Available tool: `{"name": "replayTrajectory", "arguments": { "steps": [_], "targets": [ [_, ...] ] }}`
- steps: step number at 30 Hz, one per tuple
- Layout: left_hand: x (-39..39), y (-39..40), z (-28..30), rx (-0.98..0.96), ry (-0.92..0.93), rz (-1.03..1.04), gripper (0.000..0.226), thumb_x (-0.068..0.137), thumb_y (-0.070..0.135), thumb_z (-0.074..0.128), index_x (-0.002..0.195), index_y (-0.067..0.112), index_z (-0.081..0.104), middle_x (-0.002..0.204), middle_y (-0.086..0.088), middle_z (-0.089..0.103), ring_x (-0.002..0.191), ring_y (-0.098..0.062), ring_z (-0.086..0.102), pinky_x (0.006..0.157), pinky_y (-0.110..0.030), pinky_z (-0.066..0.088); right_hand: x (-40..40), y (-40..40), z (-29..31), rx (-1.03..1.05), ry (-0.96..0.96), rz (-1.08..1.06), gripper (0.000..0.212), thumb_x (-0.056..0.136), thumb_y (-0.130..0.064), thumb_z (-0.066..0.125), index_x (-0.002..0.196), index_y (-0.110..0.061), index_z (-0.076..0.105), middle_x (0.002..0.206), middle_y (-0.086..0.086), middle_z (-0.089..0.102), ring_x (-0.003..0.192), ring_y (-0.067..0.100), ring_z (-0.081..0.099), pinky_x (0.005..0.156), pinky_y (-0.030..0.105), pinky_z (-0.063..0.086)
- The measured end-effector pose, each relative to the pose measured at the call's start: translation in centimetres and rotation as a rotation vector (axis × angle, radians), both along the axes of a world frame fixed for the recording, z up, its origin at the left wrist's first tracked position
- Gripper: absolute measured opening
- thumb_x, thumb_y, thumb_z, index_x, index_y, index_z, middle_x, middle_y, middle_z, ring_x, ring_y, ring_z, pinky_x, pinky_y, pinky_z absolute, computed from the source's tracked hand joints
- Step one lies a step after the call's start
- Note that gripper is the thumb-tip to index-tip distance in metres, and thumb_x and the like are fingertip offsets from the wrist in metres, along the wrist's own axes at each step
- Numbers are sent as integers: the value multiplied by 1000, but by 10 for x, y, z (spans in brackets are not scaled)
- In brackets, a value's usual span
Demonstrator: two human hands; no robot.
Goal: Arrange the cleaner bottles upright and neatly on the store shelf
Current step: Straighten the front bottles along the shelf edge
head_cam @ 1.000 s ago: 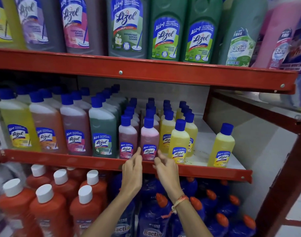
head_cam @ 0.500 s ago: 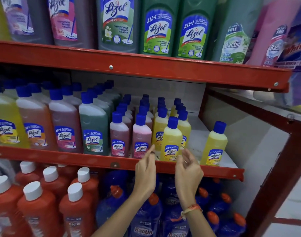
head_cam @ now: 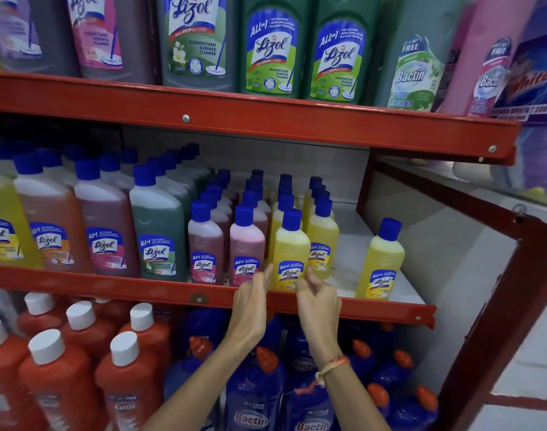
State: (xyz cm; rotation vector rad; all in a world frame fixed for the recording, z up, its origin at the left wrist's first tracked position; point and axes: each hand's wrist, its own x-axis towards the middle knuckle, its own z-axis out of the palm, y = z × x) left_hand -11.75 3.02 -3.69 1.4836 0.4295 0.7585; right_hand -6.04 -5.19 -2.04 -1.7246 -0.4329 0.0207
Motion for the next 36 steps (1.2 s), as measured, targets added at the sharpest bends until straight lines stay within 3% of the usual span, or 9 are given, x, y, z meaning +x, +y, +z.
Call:
{"name": "replayTrajectory", "arguments": {
  "steps": [5, 10, 15, 19, 22, 26, 31, 34, 36],
  "targets": [
    [-1, 6, -2, 39, 26, 33, 49, 92, 38, 26, 128, 20, 55, 138, -4, 55, 127, -11, 51, 114, -38, 35, -2, 0, 0, 24, 25, 17, 42, 88, -20, 55, 130, -15, 56, 76, -9, 65, 65, 4, 54, 70, 26, 43],
    [0, 5, -5, 55, 42, 90, 34, 73, 61, 29, 73, 61, 63, 103, 15, 66, 116, -18, 57, 110, -49, 37, -2, 0, 2, 5, 9, 26, 43, 88, -19, 55, 130, -15, 57, 92, 12, 74, 72, 19, 57, 72, 31, 47],
    [-8, -4, 2, 71, 65, 81, 31, 76, 60, 34, 77, 55, 65, 101, 17, 66, 111, -11, 59, 106, -41, 42, 0, -6, -1, 28, 21, 39, 39, 89, -21, 56, 128, -17, 60, 92, 1, 75, 72, 12, 58, 68, 27, 43],
    [-24, -26, 2, 212, 0, 226, 29, 94, 42, 38, 89, 42, 67, 59, 7, 61, 58, -4, 54, 65, -27, 46, 8, -24, -11, 115, 0, -79, 33, 88, -17, 56, 120, -20, 65, 76, -11, 70, 57, 5, 53, 56, 19, 44],
    [-17, -38, -3, 279, -80, 230, 38, 89, 41, 38, 115, 32, 64, 56, -2, 57, 48, -2, 43, 54, -20, 38, 17, -45, -15, 289, -93, -288, 30, 88, -9, 56, 111, -22, 69, 84, -8, 74, 60, -2, 61, 56, 12, 50],
    [33, -47, -3, 212, 4, 26, 34, 83, 58, 37, 83, 34, 62, 78, 4, 55, 71, -16, 55, 76, -39, 49, 43, -70, -5, 496, -193, -487, 39, 87, -2, 49, 122, -8, 63, 119, 5, 67, 106, 11, 63, 83, 5, 47],
    [86, -45, -9, 60, 113, -149, 36, 71, 68, 30, 75, 37, 47, 95, 3, 52, 93, -14, 50, 102, -47, 40, 78, -74, -11, 116, 3, -336, 48, 89, -28, 42, 133, -12, 54, 129, 11, 62, 120, 27, 54, 99, 27, 39],
    [88, -55, -3, 13, 131, -216, 72, 72, 71, 23, 110, 27, 64, 124, -2, 61, 120, -16, 52, 115, -42, 31, 76, -70, -16, -31, 21, -255, 62, 81, -43, 25, 114, -8, 65, 113, 10, 69, 116, 32, 51, 110, 50, 31],
    [101, -81, 4, 29, 148, -298, 83, 76, 69, 20, 132, 16, 51, 142, -1, 51, 133, -14, 45, 118, -39, 27, 85, -91, -16, -43, 17, -291, 53, 89, -37, 25, 106, -11, 68, 108, 4, 69, 118, 29, 48, 114, 54, 21]
  ]
}}
